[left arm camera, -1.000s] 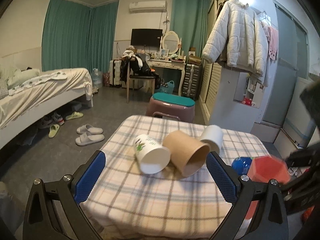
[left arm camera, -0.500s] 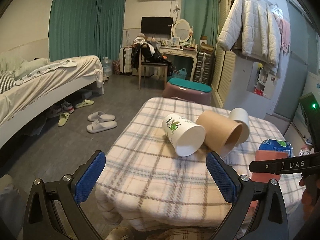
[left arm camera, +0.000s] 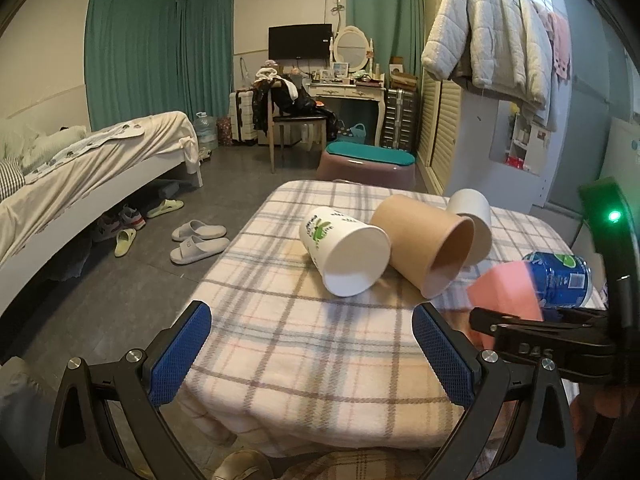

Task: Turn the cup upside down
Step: 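Lower the pink cup onto the table and open the right gripper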

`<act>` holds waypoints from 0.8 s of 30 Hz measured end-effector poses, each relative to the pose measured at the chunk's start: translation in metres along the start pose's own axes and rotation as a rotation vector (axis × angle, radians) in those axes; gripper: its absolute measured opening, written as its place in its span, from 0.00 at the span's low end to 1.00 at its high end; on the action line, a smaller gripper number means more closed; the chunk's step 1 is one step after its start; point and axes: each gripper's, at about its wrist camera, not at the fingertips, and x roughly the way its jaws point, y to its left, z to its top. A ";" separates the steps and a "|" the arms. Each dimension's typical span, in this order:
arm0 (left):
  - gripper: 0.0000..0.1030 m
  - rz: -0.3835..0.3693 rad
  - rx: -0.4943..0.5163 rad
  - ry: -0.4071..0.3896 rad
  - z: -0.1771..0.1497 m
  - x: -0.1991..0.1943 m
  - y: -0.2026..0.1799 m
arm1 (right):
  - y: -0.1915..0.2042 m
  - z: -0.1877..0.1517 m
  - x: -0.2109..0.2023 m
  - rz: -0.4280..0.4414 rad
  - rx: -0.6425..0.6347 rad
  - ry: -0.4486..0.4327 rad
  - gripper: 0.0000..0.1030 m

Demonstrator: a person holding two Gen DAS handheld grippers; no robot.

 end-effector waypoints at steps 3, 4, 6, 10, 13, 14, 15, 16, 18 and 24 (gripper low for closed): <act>1.00 0.004 0.009 0.002 -0.002 -0.001 -0.006 | -0.008 -0.006 0.003 0.046 0.045 -0.004 0.60; 1.00 0.008 0.014 -0.002 -0.002 -0.002 -0.008 | -0.009 -0.007 0.001 0.047 0.039 -0.012 0.62; 1.00 0.014 0.018 -0.007 -0.001 -0.004 -0.012 | -0.010 -0.008 -0.005 0.033 0.024 -0.033 0.73; 1.00 0.018 0.024 -0.028 0.001 -0.010 -0.019 | -0.016 -0.010 -0.030 0.043 0.023 -0.099 0.79; 1.00 0.010 0.034 -0.045 0.003 -0.015 -0.027 | -0.022 -0.011 -0.054 0.021 0.012 -0.175 0.81; 1.00 0.002 0.036 -0.051 0.004 -0.017 -0.031 | -0.025 -0.012 -0.060 0.013 0.011 -0.194 0.81; 1.00 -0.007 0.036 -0.056 0.005 -0.019 -0.035 | -0.030 -0.014 -0.069 -0.001 0.013 -0.222 0.81; 1.00 -0.015 0.036 -0.061 0.005 -0.021 -0.038 | -0.034 -0.015 -0.076 -0.010 0.015 -0.244 0.81; 1.00 -0.033 0.042 -0.071 0.007 -0.025 -0.046 | -0.042 -0.020 -0.092 -0.033 0.018 -0.293 0.87; 1.00 -0.076 0.069 -0.060 0.006 -0.029 -0.075 | -0.072 -0.037 -0.127 -0.087 0.044 -0.383 0.89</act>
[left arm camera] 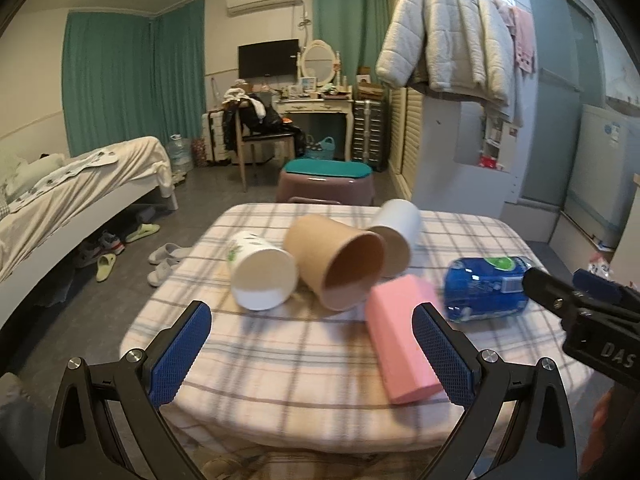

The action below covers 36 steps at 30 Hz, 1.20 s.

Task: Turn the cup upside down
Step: 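Lower the pink cup onto the table and open the right gripper, then grasp the lying pink cup with the left gripper at its rim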

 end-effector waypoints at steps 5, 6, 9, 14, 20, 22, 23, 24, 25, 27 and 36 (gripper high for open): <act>1.00 -0.023 0.000 0.020 -0.007 -0.001 -0.020 | -0.022 -0.008 -0.019 -0.043 0.002 -0.029 0.92; 1.00 -0.031 0.001 0.027 -0.009 -0.001 -0.024 | -0.027 -0.010 -0.022 -0.046 0.008 -0.031 0.92; 1.00 -0.039 0.009 0.036 -0.015 -0.001 -0.034 | -0.040 -0.017 -0.028 -0.053 0.025 -0.034 0.93; 1.00 -0.053 0.026 0.047 -0.026 -0.001 -0.048 | -0.056 -0.030 -0.031 -0.063 0.045 -0.028 0.94; 1.00 -0.073 0.045 0.078 -0.037 0.007 -0.056 | -0.067 -0.038 -0.027 -0.067 0.075 -0.011 0.94; 1.00 -0.079 0.052 0.090 -0.040 0.010 -0.058 | -0.069 -0.041 -0.023 -0.067 0.083 -0.001 0.94; 1.00 -0.084 0.053 0.094 -0.041 0.012 -0.059 | -0.070 -0.041 -0.021 -0.065 0.085 0.003 0.94; 1.00 -0.087 0.053 0.099 -0.042 0.014 -0.059 | -0.070 -0.042 -0.020 -0.064 0.086 0.007 0.94; 1.00 -0.088 0.054 0.103 -0.043 0.016 -0.059 | -0.070 -0.043 -0.017 -0.062 0.088 0.015 0.94; 1.00 -0.080 0.054 0.117 -0.045 0.022 -0.059 | -0.071 -0.045 -0.013 -0.058 0.086 0.025 0.94; 0.98 -0.077 0.040 0.135 -0.049 0.035 -0.056 | -0.068 -0.051 0.006 -0.063 0.073 0.076 0.94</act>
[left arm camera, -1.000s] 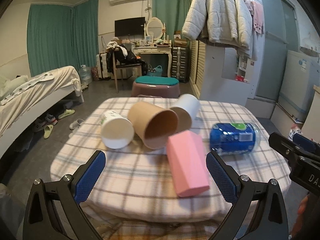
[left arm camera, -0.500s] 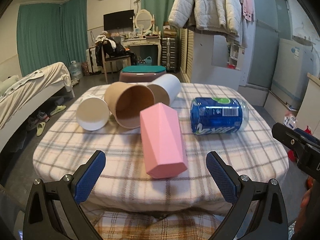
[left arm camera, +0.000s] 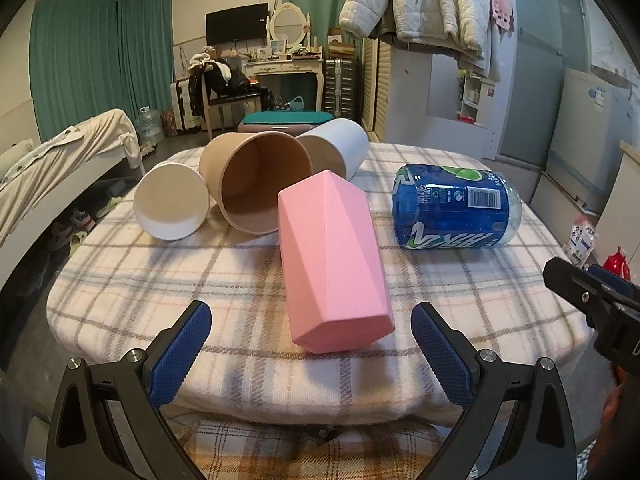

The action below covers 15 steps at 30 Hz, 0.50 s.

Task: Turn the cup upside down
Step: 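Grasp the lying pink cup with the left gripper at its rim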

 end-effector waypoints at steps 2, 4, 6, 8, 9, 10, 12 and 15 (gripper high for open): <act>0.90 -0.005 0.007 -0.010 0.000 0.001 -0.001 | 0.001 0.000 0.003 0.001 -0.002 0.007 0.94; 0.80 -0.007 0.026 -0.002 0.000 0.004 -0.003 | 0.002 -0.001 0.005 -0.001 -0.002 0.014 0.94; 0.74 -0.027 0.028 0.010 0.000 0.008 -0.003 | 0.002 -0.001 0.007 -0.001 0.000 0.017 0.94; 0.71 -0.034 0.032 0.009 0.000 0.008 -0.003 | 0.002 -0.001 0.007 -0.001 0.001 0.016 0.94; 0.66 -0.040 0.036 0.006 0.000 0.008 -0.003 | 0.002 -0.001 0.008 -0.003 -0.001 0.016 0.94; 0.64 -0.046 0.038 0.005 0.000 0.007 -0.003 | 0.002 -0.001 0.007 -0.004 -0.001 0.016 0.94; 0.58 -0.054 0.045 0.004 -0.001 0.006 -0.005 | 0.002 -0.001 0.008 -0.002 0.001 0.015 0.94; 0.58 -0.057 0.054 0.001 -0.001 0.005 -0.005 | 0.003 0.000 0.008 -0.005 -0.003 0.014 0.94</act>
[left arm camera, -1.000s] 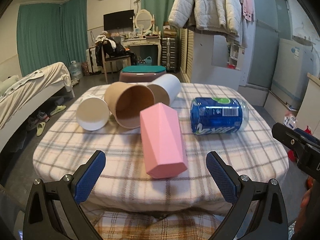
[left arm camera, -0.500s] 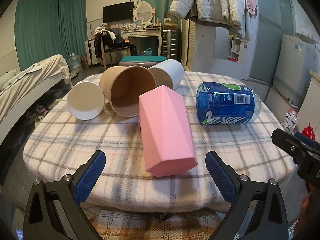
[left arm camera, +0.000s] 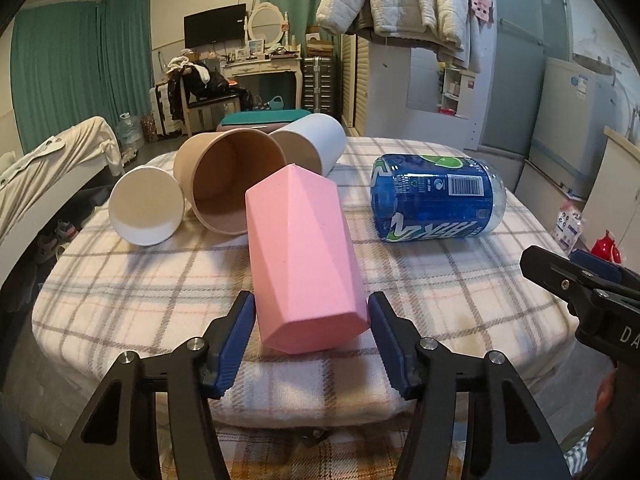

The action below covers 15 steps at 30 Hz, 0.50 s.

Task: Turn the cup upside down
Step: 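Grasp the lying pink cup with the left gripper at its rim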

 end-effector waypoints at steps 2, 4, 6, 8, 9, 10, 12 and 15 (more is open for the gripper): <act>0.58 -0.003 0.004 -0.005 0.000 -0.002 0.000 | 0.001 0.000 0.000 0.001 0.000 0.001 0.94; 0.58 -0.005 0.007 -0.012 0.001 -0.005 -0.001 | 0.001 0.001 -0.001 -0.001 -0.002 -0.002 0.94; 0.58 -0.009 0.013 -0.021 0.002 -0.009 -0.001 | 0.002 0.001 -0.001 -0.001 -0.005 -0.003 0.94; 0.58 -0.012 0.022 -0.037 0.005 -0.016 -0.001 | 0.003 0.001 -0.002 -0.002 -0.006 -0.007 0.94; 0.58 -0.013 0.027 -0.046 0.006 -0.019 -0.002 | 0.003 0.001 -0.002 -0.002 -0.007 -0.006 0.94; 0.57 -0.013 0.030 -0.055 0.008 -0.022 -0.002 | 0.003 0.000 -0.002 -0.001 -0.007 -0.006 0.94; 0.57 -0.019 0.032 -0.070 0.012 -0.026 -0.001 | 0.004 0.000 -0.003 -0.001 -0.009 -0.007 0.94; 0.57 -0.020 0.032 -0.086 0.020 -0.030 0.001 | 0.005 -0.001 -0.003 -0.001 -0.012 -0.005 0.94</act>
